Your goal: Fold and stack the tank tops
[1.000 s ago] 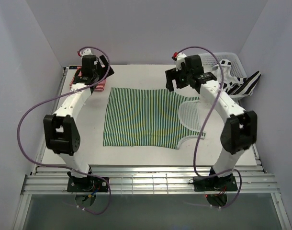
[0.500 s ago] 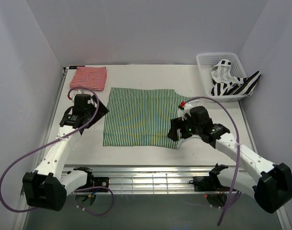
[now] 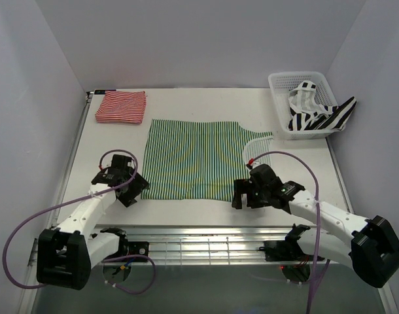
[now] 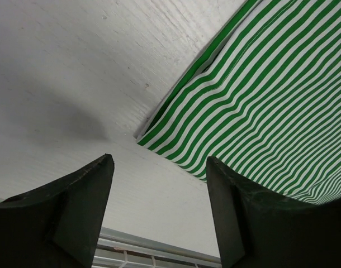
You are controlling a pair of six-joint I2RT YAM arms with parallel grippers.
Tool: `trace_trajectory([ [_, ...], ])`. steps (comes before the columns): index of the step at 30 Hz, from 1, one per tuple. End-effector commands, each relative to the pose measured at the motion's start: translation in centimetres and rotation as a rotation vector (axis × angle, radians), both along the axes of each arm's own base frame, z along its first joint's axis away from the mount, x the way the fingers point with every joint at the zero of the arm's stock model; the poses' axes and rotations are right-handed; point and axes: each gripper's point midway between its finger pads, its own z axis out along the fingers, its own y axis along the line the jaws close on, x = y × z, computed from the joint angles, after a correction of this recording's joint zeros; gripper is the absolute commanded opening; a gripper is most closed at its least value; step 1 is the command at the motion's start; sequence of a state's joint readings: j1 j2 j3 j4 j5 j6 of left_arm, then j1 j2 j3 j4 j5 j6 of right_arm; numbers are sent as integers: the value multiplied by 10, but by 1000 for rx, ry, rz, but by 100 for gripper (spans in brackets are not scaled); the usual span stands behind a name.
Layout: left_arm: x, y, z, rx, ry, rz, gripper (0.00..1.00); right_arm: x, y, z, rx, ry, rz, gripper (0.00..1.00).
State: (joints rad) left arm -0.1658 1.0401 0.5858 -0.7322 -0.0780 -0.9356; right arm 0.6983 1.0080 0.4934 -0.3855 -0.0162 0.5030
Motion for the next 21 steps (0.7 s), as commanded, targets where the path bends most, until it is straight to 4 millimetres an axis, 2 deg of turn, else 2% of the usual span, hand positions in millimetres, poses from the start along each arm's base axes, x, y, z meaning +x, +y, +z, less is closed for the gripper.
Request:
trace_trajectory([
  [1,6,-13,-12,-69,5,-4,75,16,-3,-3,-37,-20,-92,100],
  [3,6,-12,-19,-60,17,-3,71,17,-6,-10,-64,-7,-103,89],
  [6,7,-14,-20,-71,12,-12,62,15,-12,-20,-107,20,-125,79],
  [10,-2,-14,-31,-73,37,-13,54,15,-14,-28,-118,38,-150,71],
  [11,-4,-13,-35,-72,45,-11,48,14,-15,-30,-123,44,-155,69],
  [13,-5,-13,-42,-69,63,-10,43,14,-15,-31,-126,48,-154,61],
  [17,-1,-14,-48,-61,88,-16,19,10,-13,-33,-124,69,-143,43],
  [19,-1,-13,-49,-59,93,-22,0,4,-10,-34,-98,94,-129,35],
  [20,0,-14,-47,-60,85,-22,0,5,-6,-31,-74,83,-121,28],
  [21,2,-14,-46,-57,73,-35,0,2,-4,-32,-61,91,-106,8],
])
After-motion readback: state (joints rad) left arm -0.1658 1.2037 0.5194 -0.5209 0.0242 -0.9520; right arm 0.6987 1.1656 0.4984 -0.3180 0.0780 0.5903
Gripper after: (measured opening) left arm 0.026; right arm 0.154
